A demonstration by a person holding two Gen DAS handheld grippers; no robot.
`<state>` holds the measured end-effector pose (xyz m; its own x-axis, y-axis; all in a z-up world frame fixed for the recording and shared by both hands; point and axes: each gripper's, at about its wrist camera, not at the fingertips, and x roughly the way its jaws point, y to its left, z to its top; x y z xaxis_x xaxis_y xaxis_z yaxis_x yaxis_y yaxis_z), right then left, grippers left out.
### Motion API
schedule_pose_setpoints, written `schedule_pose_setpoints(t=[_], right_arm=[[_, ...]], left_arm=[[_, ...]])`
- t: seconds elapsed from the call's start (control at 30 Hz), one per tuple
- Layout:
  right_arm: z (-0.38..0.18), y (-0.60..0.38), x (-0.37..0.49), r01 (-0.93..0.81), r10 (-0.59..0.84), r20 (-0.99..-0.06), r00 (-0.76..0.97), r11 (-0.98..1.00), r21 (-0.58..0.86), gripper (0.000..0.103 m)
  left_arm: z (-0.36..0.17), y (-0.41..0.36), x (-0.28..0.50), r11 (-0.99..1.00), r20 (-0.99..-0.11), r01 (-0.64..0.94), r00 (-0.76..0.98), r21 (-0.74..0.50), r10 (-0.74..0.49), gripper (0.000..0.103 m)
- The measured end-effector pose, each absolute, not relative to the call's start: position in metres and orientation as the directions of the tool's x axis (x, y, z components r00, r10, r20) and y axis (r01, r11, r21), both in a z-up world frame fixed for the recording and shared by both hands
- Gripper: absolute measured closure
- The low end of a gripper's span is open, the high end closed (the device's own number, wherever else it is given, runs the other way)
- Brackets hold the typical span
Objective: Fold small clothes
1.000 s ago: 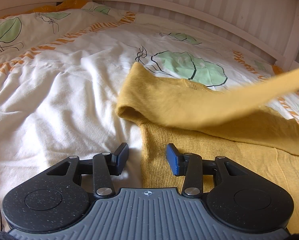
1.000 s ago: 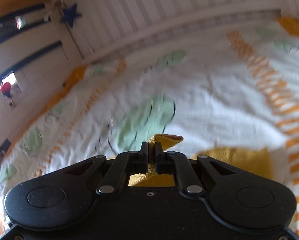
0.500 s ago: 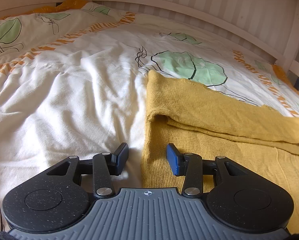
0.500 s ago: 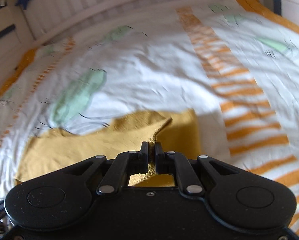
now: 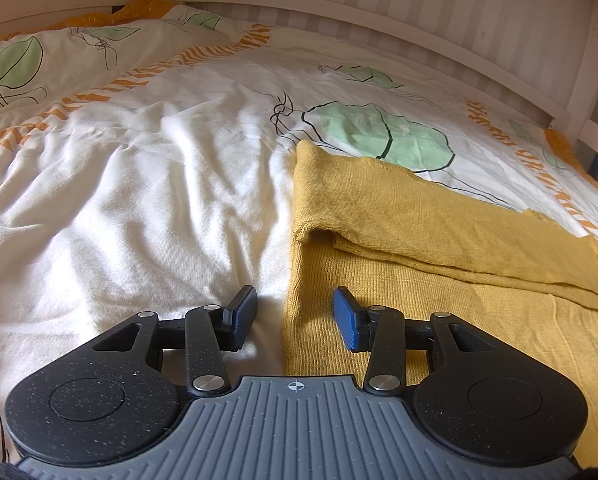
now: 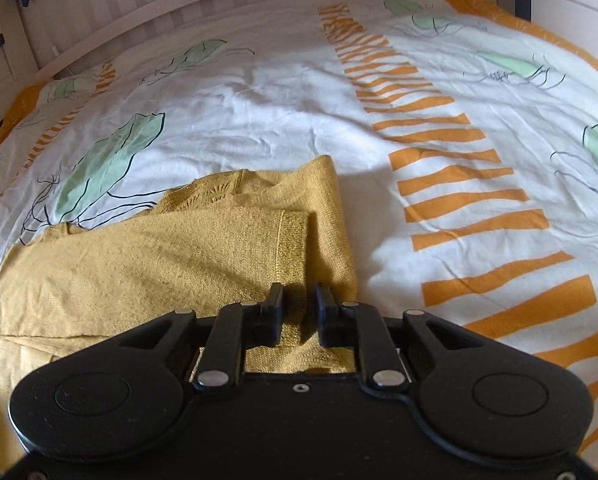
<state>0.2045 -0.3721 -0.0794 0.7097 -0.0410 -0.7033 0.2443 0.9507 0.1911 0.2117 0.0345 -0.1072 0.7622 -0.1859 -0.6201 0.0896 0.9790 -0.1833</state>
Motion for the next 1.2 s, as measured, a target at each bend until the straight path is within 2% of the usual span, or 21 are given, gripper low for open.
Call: schedule_pose_setpoints(t=[0.07, 0.17, 0.3, 0.5, 0.63, 0.87, 1.0, 1.2], right_arm=[[-0.079, -0.370, 0.202, 0.245, -0.057, -0.695, 0.717, 0.954, 0.174, 0.072], [-0.078, -0.369, 0.199, 0.247, -0.064, -0.689, 0.721, 0.954, 0.170, 0.056], [-0.072, -0.369, 0.188, 0.258, -0.075, -0.688, 0.721, 0.952, 0.167, 0.043], [-0.070, -0.374, 0.156, 0.265, -0.054, -0.720, 0.692, 0.947, 0.183, 0.035], [-0.075, -0.379, 0.129, 0.277, -0.020, -0.751, 0.661, 0.936, 0.218, 0.034], [-0.073, -0.376, 0.090, 0.255, 0.044, -0.770, 0.636, 0.930, 0.264, 0.024], [-0.072, -0.376, 0.076, 0.275, 0.075, -0.776, 0.626, 0.910, 0.310, 0.020], [-0.072, -0.376, 0.059, 0.305, 0.121, -0.774, 0.621, 0.873, 0.381, 0.019]], left_arm=[[-0.107, 0.034, 0.212, 0.979, -0.620, 0.090, 0.762, -0.183, -0.186, 0.061], [-0.107, 0.034, 0.212, 0.979, -0.621, 0.090, 0.762, -0.182, -0.185, 0.061], [-0.107, 0.035, 0.212, 0.980, -0.623, 0.092, 0.760, -0.178, -0.185, 0.061], [-0.105, 0.034, 0.214, 0.980, -0.632, 0.097, 0.753, -0.173, -0.186, 0.060], [-0.103, 0.036, 0.218, 0.978, -0.654, 0.106, 0.731, -0.177, -0.197, 0.059], [-0.092, 0.035, 0.209, 0.970, -0.742, 0.193, 0.627, -0.145, -0.236, 0.040], [-0.088, 0.040, 0.196, 0.963, -0.778, 0.231, 0.576, -0.138, -0.250, 0.037], [-0.081, 0.056, 0.181, 0.951, -0.813, 0.232, 0.502, -0.203, -0.296, 0.036]])
